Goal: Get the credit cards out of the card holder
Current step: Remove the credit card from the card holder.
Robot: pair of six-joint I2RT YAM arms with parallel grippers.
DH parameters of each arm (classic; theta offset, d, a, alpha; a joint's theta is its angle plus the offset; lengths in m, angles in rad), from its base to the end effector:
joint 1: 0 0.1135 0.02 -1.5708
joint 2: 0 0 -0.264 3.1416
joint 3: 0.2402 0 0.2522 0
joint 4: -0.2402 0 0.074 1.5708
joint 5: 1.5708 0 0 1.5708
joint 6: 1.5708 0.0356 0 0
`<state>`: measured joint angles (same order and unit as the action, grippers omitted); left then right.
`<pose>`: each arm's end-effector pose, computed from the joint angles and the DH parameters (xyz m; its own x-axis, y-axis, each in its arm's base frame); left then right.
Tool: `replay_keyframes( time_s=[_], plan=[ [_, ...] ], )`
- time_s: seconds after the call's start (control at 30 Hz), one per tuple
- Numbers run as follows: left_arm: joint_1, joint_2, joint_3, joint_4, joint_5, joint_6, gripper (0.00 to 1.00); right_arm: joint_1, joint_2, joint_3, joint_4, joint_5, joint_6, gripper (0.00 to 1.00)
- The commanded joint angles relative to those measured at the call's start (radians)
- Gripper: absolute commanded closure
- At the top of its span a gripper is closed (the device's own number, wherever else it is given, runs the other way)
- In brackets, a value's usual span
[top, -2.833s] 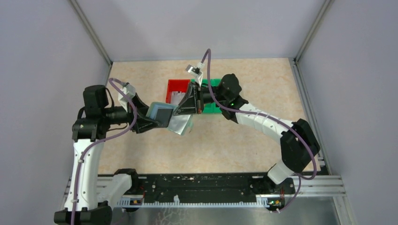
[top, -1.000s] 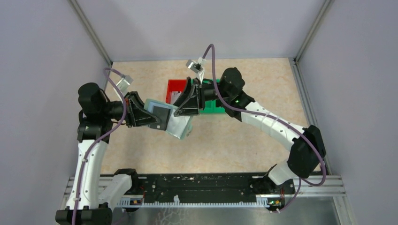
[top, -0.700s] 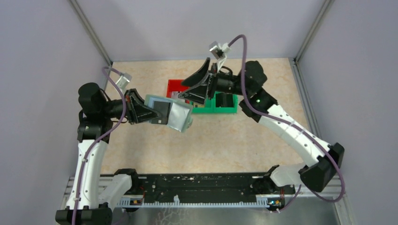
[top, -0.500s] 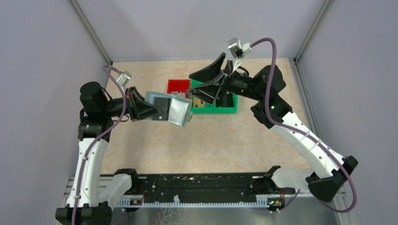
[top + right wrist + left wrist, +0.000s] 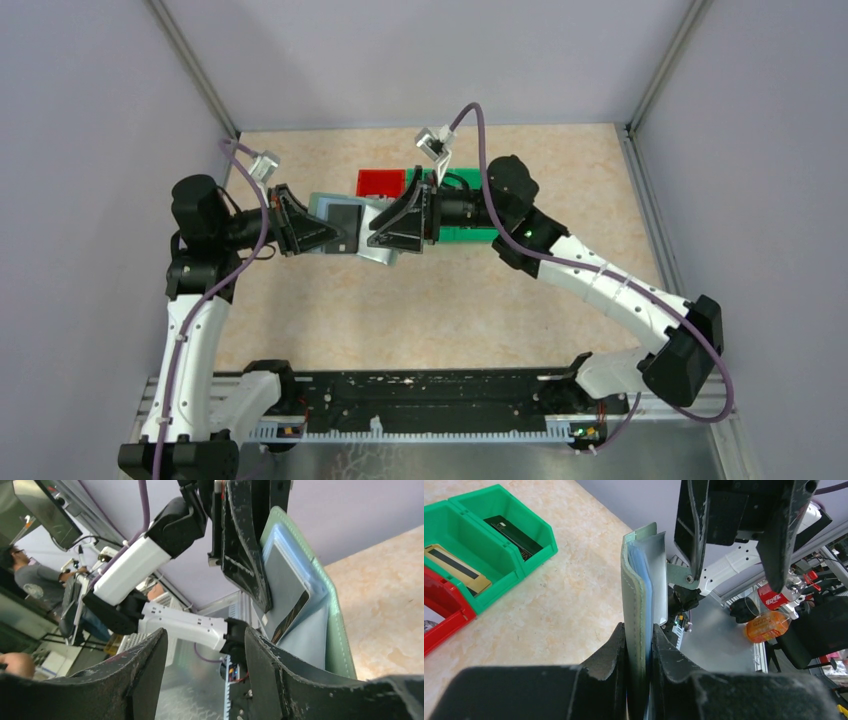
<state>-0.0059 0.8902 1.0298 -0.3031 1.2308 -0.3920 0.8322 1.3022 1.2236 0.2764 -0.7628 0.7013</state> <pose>0.1726 -0.0346 0.3982 -0.5065 -0.1244 -0.8532 0.7993 0.3035 -0.5188 0.1815 0.2359 0.4282 -0.5381 0.1018 -0.8367 -0.8422 -0.1046 0.5289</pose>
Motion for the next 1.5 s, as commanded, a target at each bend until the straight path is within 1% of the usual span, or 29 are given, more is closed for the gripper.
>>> replay_keyframes(
  time_s=[0.0,0.13,0.3,0.4,0.47,0.6,0.9,0.97,1.13,1.27,1.33,1.47],
  plan=[
    [0.000,-0.009,0.035,0.014,0.013,-0.023,1.00,0.009,-0.004,0.001,0.068,-0.064,0.033,0.44],
    [-0.001,-0.014,0.029,0.041,0.025,-0.056,1.00,0.008,0.027,0.006,0.027,-0.074,0.017,0.46],
    [0.000,-0.021,0.032,0.080,0.046,-0.095,1.00,0.011,0.065,0.011,-0.006,-0.039,-0.006,0.47],
    [0.000,-0.027,0.035,0.101,0.056,-0.120,1.00,0.019,0.088,0.028,-0.050,-0.001,-0.040,0.48],
    [0.000,-0.029,0.034,0.112,0.064,-0.131,1.00,0.022,0.100,0.027,-0.048,0.007,-0.047,0.50],
    [-0.001,-0.030,0.030,0.137,0.077,-0.162,1.00,0.024,0.119,0.021,0.015,-0.014,-0.015,0.53],
    [-0.001,-0.030,0.017,0.196,0.099,-0.233,1.00,0.024,0.151,-0.016,0.281,-0.099,0.154,0.60],
    [0.000,-0.029,0.018,0.199,0.101,-0.237,1.00,0.024,0.167,-0.022,0.353,-0.109,0.205,0.63],
    [0.000,-0.031,0.024,0.197,0.111,-0.241,1.00,0.024,0.198,-0.029,0.448,-0.108,0.273,0.70],
    [0.000,-0.032,0.017,0.197,0.114,-0.249,0.97,0.024,0.239,-0.040,0.571,-0.091,0.370,0.76],
    [-0.001,-0.029,0.016,0.195,0.109,-0.256,0.95,0.025,0.257,-0.041,0.570,-0.058,0.388,0.84],
    [0.000,-0.020,0.016,0.173,0.084,-0.255,0.93,0.024,0.270,-0.049,0.508,0.025,0.374,1.00]
  ],
)
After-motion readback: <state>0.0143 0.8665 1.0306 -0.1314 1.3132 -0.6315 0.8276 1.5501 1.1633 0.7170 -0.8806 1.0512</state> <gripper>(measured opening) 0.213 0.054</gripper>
